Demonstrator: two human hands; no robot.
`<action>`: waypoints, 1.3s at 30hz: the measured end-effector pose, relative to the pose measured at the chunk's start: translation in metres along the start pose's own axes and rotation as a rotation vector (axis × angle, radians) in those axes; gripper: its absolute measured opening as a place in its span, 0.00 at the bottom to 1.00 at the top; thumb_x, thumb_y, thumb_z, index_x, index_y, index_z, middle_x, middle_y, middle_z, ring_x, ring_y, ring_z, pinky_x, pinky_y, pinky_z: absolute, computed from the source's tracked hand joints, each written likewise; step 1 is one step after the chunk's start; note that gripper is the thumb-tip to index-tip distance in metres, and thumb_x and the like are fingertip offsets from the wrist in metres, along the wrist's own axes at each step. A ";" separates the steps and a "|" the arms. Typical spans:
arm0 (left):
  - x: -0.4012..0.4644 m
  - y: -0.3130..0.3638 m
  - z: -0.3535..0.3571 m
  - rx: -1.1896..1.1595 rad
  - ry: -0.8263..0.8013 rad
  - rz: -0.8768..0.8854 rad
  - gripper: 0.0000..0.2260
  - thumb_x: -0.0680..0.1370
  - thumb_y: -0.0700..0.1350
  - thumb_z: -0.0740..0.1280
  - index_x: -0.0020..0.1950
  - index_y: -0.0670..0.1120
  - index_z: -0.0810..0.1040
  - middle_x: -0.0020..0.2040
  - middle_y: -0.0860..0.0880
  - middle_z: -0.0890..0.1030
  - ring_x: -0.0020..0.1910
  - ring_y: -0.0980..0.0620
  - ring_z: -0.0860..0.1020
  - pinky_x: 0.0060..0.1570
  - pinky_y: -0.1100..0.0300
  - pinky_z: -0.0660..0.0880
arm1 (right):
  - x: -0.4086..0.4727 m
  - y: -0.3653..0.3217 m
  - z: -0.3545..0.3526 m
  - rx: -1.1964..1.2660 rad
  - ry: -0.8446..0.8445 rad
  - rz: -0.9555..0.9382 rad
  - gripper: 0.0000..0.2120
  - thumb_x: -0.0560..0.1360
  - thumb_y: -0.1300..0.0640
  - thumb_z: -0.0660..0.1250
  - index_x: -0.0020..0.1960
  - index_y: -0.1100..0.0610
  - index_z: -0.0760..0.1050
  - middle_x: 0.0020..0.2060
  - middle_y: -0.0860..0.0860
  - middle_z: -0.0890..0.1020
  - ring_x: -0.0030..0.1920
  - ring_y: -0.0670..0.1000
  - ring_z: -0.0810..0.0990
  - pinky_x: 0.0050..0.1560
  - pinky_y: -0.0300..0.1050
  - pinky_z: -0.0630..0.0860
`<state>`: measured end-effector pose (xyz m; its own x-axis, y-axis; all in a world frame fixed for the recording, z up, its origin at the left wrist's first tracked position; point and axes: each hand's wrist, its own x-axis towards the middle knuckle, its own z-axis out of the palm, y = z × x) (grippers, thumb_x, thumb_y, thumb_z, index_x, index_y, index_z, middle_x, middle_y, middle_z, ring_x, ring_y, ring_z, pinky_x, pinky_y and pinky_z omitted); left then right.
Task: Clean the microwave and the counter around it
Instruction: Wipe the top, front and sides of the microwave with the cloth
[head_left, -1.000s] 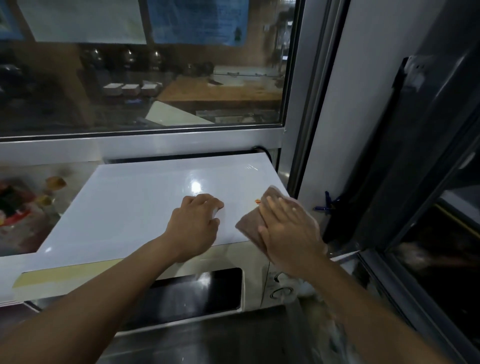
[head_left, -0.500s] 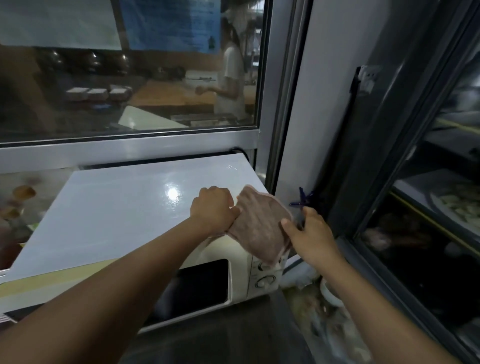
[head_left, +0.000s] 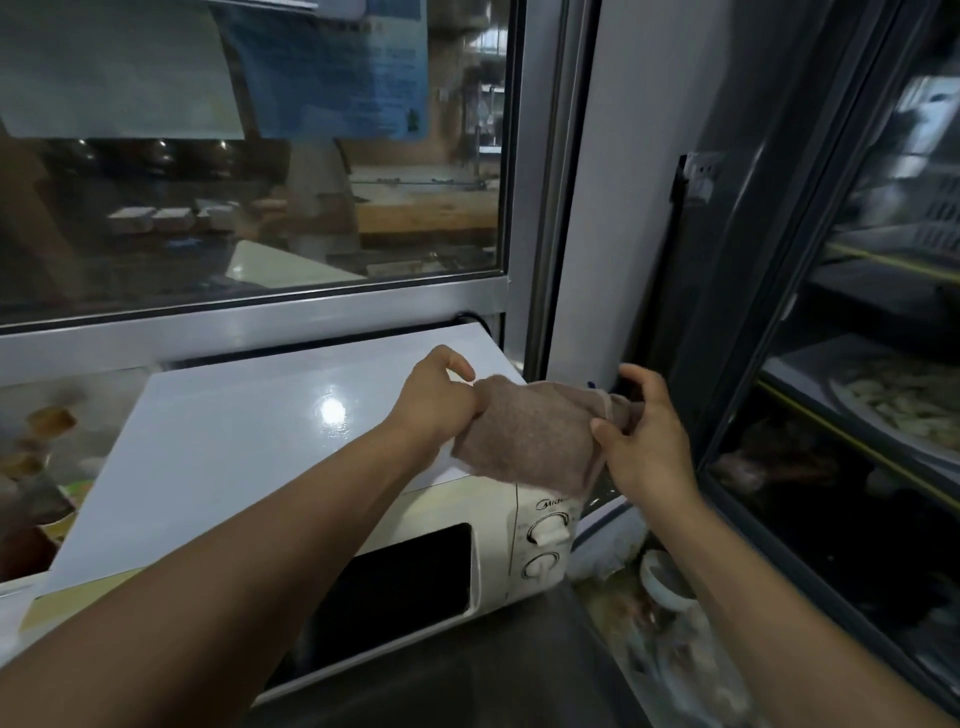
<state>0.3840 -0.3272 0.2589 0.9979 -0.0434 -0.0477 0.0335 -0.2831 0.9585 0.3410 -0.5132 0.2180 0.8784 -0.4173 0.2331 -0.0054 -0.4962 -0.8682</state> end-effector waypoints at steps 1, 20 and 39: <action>-0.004 0.003 -0.004 -0.051 -0.028 -0.010 0.09 0.75 0.34 0.64 0.49 0.47 0.73 0.37 0.45 0.77 0.35 0.50 0.74 0.38 0.56 0.73 | 0.000 -0.005 -0.005 0.033 -0.001 -0.010 0.26 0.74 0.62 0.68 0.67 0.44 0.65 0.61 0.54 0.74 0.59 0.51 0.75 0.61 0.52 0.75; 0.000 -0.003 -0.018 0.277 -0.261 0.157 0.07 0.73 0.45 0.71 0.42 0.46 0.73 0.35 0.51 0.79 0.34 0.53 0.76 0.40 0.57 0.75 | 0.033 -0.035 -0.014 -0.095 -0.111 -0.043 0.08 0.73 0.56 0.70 0.49 0.50 0.72 0.47 0.47 0.76 0.45 0.47 0.76 0.35 0.37 0.70; 0.095 -0.059 -0.041 1.174 0.112 0.204 0.21 0.79 0.55 0.57 0.72 0.54 0.64 0.75 0.50 0.62 0.73 0.44 0.58 0.68 0.45 0.59 | 0.076 0.010 0.103 -0.558 -0.421 -0.084 0.23 0.79 0.46 0.53 0.67 0.60 0.59 0.63 0.59 0.66 0.62 0.58 0.67 0.57 0.51 0.67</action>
<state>0.4787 -0.2755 0.2098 0.9801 -0.1219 0.1565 -0.1386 -0.9853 0.1003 0.4571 -0.4718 0.1825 0.9963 -0.0862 0.0029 -0.0746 -0.8772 -0.4742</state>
